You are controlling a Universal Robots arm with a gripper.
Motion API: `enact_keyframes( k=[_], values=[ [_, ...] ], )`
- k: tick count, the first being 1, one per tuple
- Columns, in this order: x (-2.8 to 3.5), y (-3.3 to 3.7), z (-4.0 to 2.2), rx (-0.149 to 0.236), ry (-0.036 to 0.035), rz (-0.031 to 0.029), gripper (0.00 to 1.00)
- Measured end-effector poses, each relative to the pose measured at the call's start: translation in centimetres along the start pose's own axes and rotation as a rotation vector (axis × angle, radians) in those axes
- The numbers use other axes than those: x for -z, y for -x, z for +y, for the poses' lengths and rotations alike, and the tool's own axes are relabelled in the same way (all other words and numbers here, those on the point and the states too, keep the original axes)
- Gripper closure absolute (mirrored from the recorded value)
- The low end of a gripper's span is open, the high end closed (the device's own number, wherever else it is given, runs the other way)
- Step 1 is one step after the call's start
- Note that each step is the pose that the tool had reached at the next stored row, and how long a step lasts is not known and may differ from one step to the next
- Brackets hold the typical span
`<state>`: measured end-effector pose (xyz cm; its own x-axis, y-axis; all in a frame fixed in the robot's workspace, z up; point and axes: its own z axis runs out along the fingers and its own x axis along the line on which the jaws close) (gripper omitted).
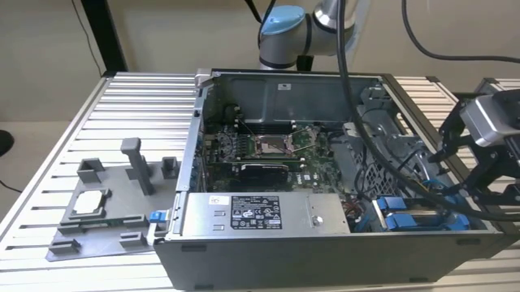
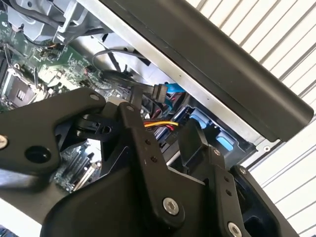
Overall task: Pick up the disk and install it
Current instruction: 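Insert the second disk wire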
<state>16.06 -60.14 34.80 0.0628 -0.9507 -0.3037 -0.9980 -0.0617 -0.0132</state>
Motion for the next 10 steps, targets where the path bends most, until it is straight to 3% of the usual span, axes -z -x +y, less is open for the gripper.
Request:
enact_keyframes(
  k=[3, 7, 8, 10],
  values=[
    [-0.1, -0.03, -0.05, 0.005, 0.0007, -0.0123, 0.0],
    [-0.11, -0.03, -0.06, 0.007, 0.0011, -0.0144, 0.0],
    [-0.12, -0.03, -0.06, 0.008, 0.0014, -0.0149, 1.0],
    [-0.18, -0.02, -0.06, 0.011, 0.0025, -0.0162, 1.0]
  ],
)
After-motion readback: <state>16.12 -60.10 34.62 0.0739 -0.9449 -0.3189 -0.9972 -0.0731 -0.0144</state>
